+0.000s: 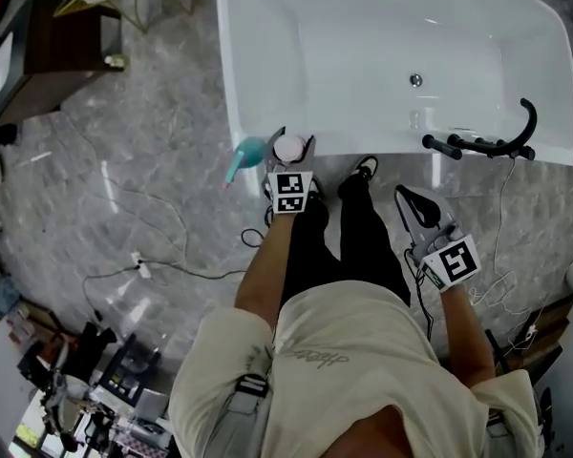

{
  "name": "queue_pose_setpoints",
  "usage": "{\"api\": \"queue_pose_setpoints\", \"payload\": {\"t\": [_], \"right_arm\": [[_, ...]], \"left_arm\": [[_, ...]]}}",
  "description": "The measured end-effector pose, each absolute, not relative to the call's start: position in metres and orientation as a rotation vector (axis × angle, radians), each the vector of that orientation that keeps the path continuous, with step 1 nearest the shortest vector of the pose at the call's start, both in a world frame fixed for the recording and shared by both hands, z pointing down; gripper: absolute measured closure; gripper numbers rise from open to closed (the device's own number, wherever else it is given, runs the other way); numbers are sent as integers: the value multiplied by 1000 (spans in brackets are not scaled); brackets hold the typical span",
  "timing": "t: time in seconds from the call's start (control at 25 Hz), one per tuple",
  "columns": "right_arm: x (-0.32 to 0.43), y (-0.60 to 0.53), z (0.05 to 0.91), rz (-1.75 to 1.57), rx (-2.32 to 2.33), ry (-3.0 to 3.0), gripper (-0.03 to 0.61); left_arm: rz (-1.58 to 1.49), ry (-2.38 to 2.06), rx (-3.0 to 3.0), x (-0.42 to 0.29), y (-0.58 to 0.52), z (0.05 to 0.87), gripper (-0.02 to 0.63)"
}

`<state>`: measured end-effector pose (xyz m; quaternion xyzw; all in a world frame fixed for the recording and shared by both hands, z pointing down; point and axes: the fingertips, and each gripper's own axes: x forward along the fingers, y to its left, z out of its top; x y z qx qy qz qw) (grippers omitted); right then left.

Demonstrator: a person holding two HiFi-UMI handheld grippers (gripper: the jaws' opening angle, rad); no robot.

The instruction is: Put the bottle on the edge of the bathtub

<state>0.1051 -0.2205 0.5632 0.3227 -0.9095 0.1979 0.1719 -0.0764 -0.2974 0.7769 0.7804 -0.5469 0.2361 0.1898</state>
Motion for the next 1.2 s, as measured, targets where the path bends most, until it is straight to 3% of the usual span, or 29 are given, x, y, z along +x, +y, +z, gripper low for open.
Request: {"api": "queue_pose_setpoints", "payload": {"t": [0.64,0.8,1.2], "right_arm": [[95,-213,559,540,987,-2592,577],[93,-213,555,525,1038,-2593,577],[84,-205,536,480,1177,-2579,577]], "left_arm": [[771,-1534,2151,-72,-279,790,299],[776,-1514,2155,-72,-279,790,265],[633,-1510,2262,-75,-268,738,244]]}}
